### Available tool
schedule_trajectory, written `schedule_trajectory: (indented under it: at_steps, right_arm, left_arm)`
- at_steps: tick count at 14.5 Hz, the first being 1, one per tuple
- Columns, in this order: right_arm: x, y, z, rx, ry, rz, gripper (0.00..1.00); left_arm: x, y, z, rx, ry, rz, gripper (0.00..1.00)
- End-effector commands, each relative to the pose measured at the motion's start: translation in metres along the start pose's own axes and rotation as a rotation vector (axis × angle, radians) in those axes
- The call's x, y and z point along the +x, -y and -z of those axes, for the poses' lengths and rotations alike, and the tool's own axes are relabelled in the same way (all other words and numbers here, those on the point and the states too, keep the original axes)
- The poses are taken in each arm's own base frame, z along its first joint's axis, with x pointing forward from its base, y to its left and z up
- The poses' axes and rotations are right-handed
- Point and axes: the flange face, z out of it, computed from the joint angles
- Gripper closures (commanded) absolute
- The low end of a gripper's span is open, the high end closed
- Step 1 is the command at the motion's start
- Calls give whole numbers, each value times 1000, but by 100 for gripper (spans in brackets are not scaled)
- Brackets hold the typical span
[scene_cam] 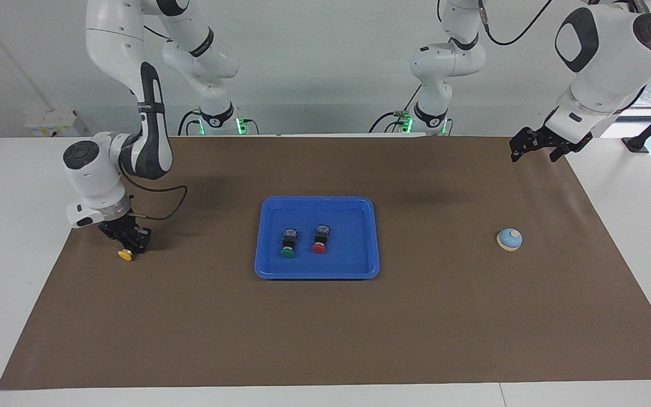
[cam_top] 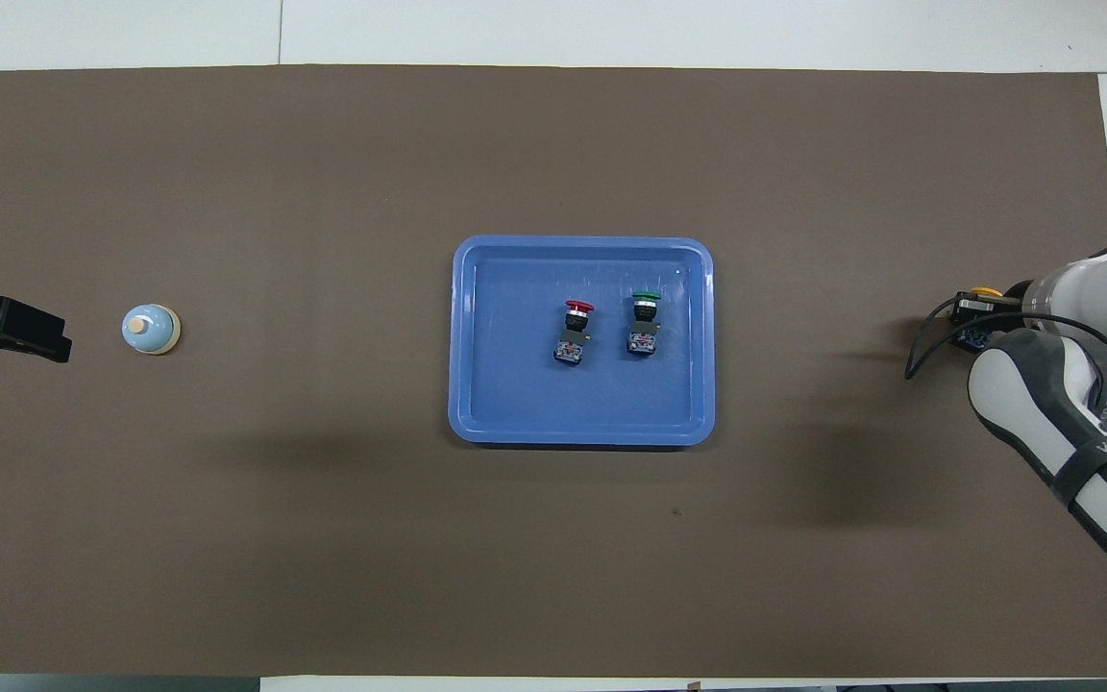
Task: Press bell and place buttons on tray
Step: 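Carry the yellow button over the tray and lower it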
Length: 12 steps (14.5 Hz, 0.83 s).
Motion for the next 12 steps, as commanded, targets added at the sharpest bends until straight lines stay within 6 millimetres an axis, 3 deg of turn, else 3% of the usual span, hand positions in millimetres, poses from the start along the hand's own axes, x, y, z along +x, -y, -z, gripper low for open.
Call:
schedule_trajectory:
  at_steps: [1, 3, 5, 7, 9, 12]
  right_arm:
    - [9, 22, 32, 5, 27, 33, 100]
    - [34, 53, 71, 15, 55, 57, 100]
    - [54, 108, 114, 58, 81, 60, 100]
    - [61, 161, 142, 59, 99, 51, 100]
    - [50, 227, 163, 66, 102, 96, 100]
    - [7, 329, 180, 110, 104, 174, 100]
  left_arm:
    - [-6, 1, 3, 9, -6, 6, 0]
    - [-6, 1, 3, 9, -6, 6, 0]
    - [-6, 1, 3, 9, -6, 6, 0]
    - [-6, 1, 3, 9, -5, 6, 0]
    - [-6, 1, 3, 9, -6, 6, 0]
    - [-6, 1, 3, 9, -6, 6, 0]
